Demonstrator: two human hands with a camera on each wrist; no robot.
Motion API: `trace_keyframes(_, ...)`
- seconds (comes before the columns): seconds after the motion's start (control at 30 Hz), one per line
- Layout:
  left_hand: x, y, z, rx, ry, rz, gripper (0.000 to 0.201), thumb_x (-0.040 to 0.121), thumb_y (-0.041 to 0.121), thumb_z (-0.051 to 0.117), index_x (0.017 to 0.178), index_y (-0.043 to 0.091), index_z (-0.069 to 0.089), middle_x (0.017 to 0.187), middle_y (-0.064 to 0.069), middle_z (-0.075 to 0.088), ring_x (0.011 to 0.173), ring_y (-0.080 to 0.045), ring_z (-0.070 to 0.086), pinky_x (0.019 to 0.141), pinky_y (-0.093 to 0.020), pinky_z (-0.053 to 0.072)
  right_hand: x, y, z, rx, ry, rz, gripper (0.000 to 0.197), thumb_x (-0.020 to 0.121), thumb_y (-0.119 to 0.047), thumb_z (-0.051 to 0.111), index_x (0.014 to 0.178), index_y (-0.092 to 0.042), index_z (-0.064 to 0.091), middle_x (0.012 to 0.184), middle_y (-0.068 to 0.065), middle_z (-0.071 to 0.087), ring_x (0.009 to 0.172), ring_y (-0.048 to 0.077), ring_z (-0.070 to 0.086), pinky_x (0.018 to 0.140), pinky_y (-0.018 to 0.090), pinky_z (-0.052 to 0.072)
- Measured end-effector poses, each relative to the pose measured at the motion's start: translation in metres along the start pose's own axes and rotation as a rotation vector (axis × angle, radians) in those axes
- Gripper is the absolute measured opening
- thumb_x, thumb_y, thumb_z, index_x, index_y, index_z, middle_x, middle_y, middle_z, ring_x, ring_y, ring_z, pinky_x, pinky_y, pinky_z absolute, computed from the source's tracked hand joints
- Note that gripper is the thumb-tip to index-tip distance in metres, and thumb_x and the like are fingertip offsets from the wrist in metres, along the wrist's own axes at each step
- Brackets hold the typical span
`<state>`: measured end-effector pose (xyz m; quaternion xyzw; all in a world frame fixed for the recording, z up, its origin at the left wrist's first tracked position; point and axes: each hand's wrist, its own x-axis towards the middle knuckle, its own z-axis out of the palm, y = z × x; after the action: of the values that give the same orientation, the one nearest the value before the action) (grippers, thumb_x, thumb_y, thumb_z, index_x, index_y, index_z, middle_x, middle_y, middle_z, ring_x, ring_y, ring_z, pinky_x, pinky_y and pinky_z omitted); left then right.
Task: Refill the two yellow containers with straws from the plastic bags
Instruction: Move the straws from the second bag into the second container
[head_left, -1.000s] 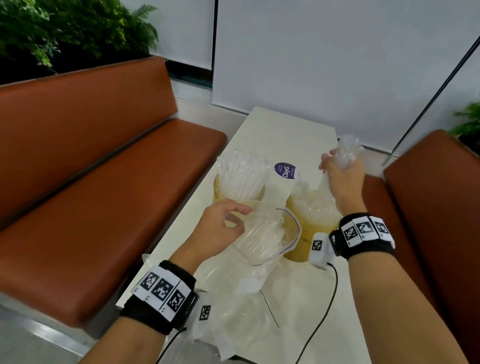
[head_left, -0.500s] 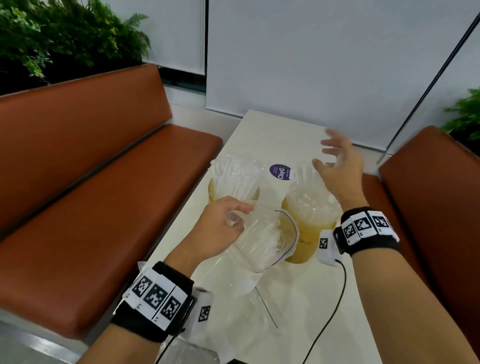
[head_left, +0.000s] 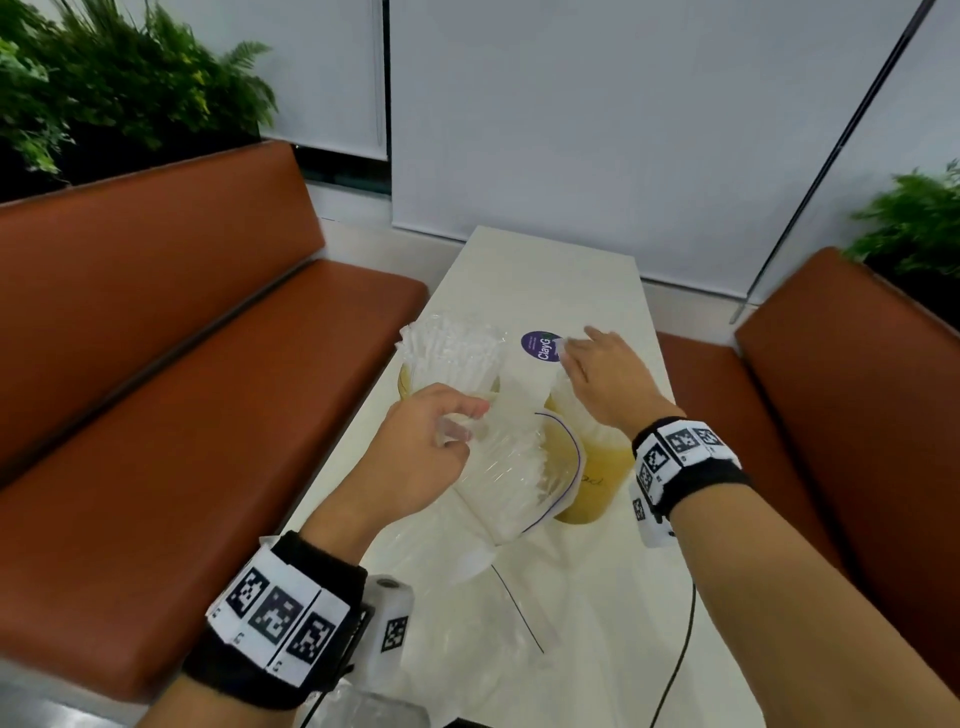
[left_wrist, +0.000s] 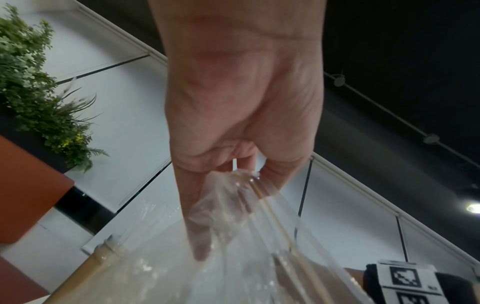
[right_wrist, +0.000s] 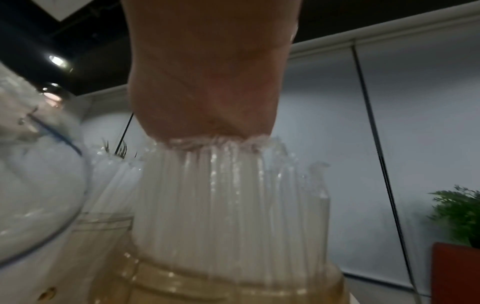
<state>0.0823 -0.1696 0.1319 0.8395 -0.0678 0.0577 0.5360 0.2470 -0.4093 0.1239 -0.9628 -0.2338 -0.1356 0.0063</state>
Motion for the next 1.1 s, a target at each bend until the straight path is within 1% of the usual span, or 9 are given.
trace_keyframes(0.2,-0.002,0.006,-0.002,0.038,-0.024,-0.017,0.051,0.086,-0.013,0.048,0.122,0.016,0.069,0.126,0.01,0.061,0.107,-0.012,0.067,0.083,-0.019,0.053,-0.004,-0.002,-0.013,0.228,0.298,0.006,0.051,0.098,-0.018,0.052,0.149,-0.021,0.045,0.149,0.002,0.049,0.14,0.022,0.04,0.112,0.036,0.037)
trace_keyframes(0.43,-0.004,0.011,-0.005,0.106,-0.036,-0.013,0.052,0.086,-0.011,0.047,0.125,0.017,0.067,0.129,0.01,0.06,0.108,-0.012,0.066,0.095,-0.03,0.054,-0.01,-0.009,-0.014,-0.098,-0.108,-0.076,0.039,0.105,-0.032,0.04,0.136,-0.019,0.061,0.145,0.0,0.055,0.137,0.024,0.046,0.115,0.039,0.034)
trace_keyframes(0.53,-0.004,0.013,-0.006,0.132,-0.045,0.003,0.054,0.086,-0.012,0.047,0.128,0.016,0.065,0.13,0.008,0.059,0.108,-0.012,0.066,0.096,-0.027,0.052,-0.013,-0.023,-0.036,0.073,0.203,0.027,0.031,0.099,-0.037,0.049,0.096,-0.019,0.075,0.101,-0.002,0.072,0.097,0.02,0.06,0.084,0.036,0.051)
trace_keyframes(0.6,-0.003,0.014,-0.005,0.144,-0.056,0.014,0.056,0.085,-0.013,0.048,0.13,0.016,0.065,0.13,0.007,0.059,0.109,-0.012,0.065,0.094,-0.023,0.051,-0.022,-0.044,-0.059,0.214,0.351,0.025,0.034,0.091,-0.032,0.056,0.063,-0.015,0.064,0.06,-0.001,0.06,0.057,0.015,0.05,0.058,0.028,0.046)
trace_keyframes(0.67,-0.002,0.014,-0.004,0.17,-0.065,0.031,0.057,0.085,-0.013,0.048,0.131,0.017,0.063,0.128,0.006,0.058,0.109,-0.011,0.065,0.089,-0.017,0.049,-0.033,-0.069,-0.081,0.321,0.098,-0.04,0.037,0.084,-0.028,0.058,0.053,-0.008,0.061,0.047,0.011,0.052,0.043,0.016,0.038,0.051,0.026,0.042)
trace_keyframes(0.73,-0.001,0.013,-0.004,0.193,-0.076,0.046,0.059,0.084,-0.014,0.048,0.133,0.017,0.062,0.128,0.007,0.057,0.108,-0.01,0.065,0.085,-0.012,0.048,-0.046,-0.096,-0.083,0.303,-0.343,-0.117,0.032,0.087,-0.027,0.06,0.061,-0.011,0.07,0.055,0.007,0.063,0.05,0.017,0.055,0.057,0.025,0.05)
trace_keyframes(0.8,-0.001,0.012,-0.004,0.195,-0.087,0.058,0.059,0.085,-0.015,0.048,0.134,0.015,0.061,0.128,0.007,0.057,0.11,-0.01,0.064,0.086,-0.012,0.05,-0.058,-0.121,-0.069,0.202,-0.559,-0.207,0.022,0.093,-0.027,0.059,0.091,-0.014,0.077,0.092,0.007,0.073,0.081,0.022,0.067,0.073,0.03,0.052)
trace_keyframes(0.93,-0.003,0.007,-0.003,0.213,-0.103,0.073,0.053,0.089,-0.013,0.051,0.134,0.013,0.062,0.132,0.007,0.058,0.123,-0.008,0.054,0.09,0.001,0.037,-0.068,-0.148,-0.046,0.002,-0.538,-0.275,0.043,0.098,-0.026,0.058,0.139,-0.017,0.052,0.144,0.008,0.047,0.119,0.029,0.056,0.078,0.03,0.039)
trace_keyframes(1.1,-0.008,0.001,-0.002,0.227,-0.132,0.077,0.061,0.085,-0.014,0.05,0.138,0.014,0.06,0.135,0.006,0.057,0.126,-0.009,0.053,0.106,-0.016,0.04,-0.062,-0.154,-0.012,-0.327,-0.583,-0.349,0.03,0.101,-0.01,0.05,0.13,-0.009,0.055,0.13,0.01,0.06,0.12,0.027,0.058,0.096,0.033,0.044)
